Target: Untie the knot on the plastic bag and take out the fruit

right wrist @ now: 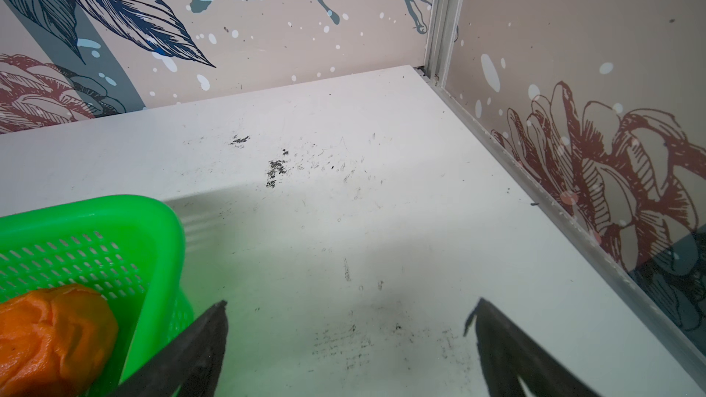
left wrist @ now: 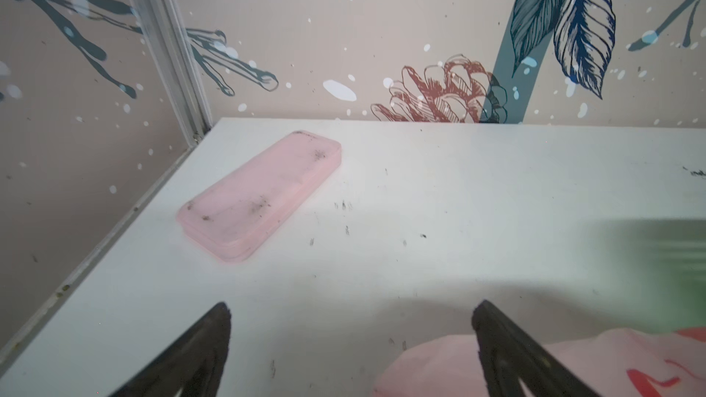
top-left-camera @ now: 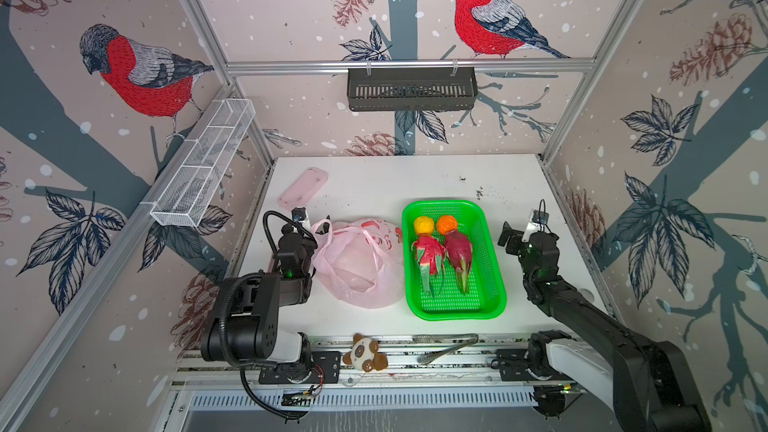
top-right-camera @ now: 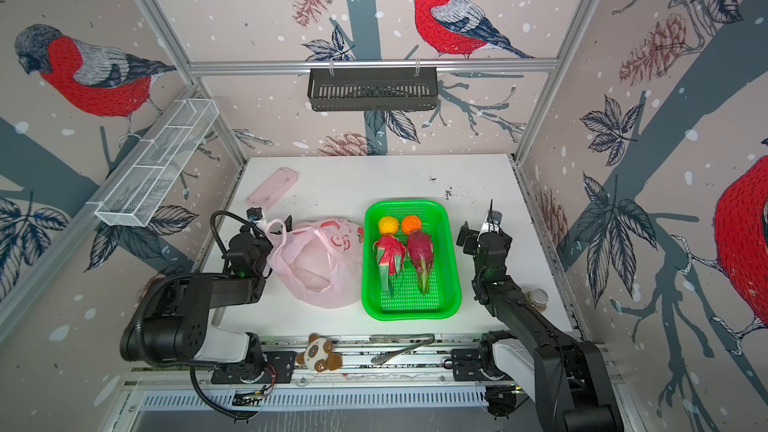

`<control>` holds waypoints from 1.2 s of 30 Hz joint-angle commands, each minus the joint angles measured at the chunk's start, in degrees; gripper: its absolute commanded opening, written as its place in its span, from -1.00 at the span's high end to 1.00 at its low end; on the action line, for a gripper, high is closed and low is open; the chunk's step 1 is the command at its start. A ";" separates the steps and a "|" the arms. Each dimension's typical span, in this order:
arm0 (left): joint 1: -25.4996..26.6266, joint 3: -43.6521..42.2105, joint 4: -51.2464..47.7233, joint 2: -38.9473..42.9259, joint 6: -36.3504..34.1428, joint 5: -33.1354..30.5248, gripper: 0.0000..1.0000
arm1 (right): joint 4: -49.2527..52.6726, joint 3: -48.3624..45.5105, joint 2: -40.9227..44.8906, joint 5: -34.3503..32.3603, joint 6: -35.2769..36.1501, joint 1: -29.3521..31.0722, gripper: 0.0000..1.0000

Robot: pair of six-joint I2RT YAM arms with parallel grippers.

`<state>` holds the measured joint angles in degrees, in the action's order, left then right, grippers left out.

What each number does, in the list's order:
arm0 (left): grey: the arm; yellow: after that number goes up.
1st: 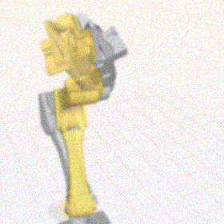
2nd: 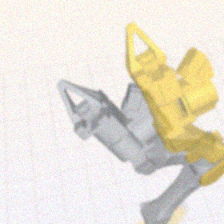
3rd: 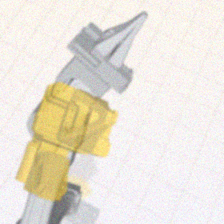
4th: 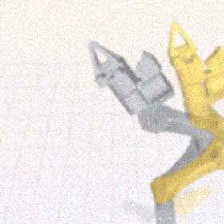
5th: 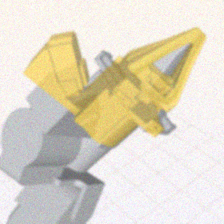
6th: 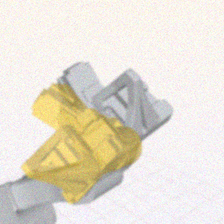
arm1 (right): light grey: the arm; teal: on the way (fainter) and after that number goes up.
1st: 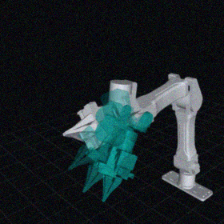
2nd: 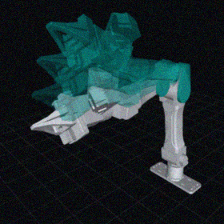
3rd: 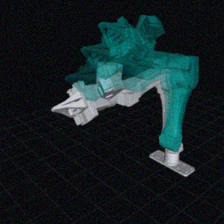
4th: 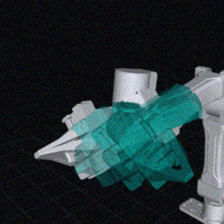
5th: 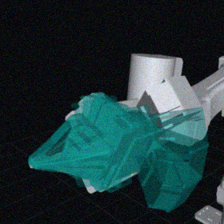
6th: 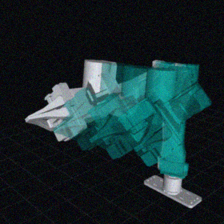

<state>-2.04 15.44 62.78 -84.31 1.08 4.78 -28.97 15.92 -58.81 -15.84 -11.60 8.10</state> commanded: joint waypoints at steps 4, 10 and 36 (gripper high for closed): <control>-0.07 -0.39 6.63 -1.71 -1.01 2.68 -0.97 | -4.77 -1.88 0.79 0.01 1.77 -0.10 -0.99; -0.07 -1.99 9.58 -1.94 -1.50 3.69 -0.97 | -9.50 -4.81 1.79 0.84 2.63 -0.19 -0.99; 0.09 -3.14 14.09 -4.81 -0.22 -1.52 -0.97 | -14.18 -5.80 0.30 -1.56 4.21 -1.75 -0.99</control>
<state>-2.04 11.97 74.26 -89.03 1.30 3.92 -39.46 10.13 -58.11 -16.49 -8.34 6.68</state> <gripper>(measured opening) 0.985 0.994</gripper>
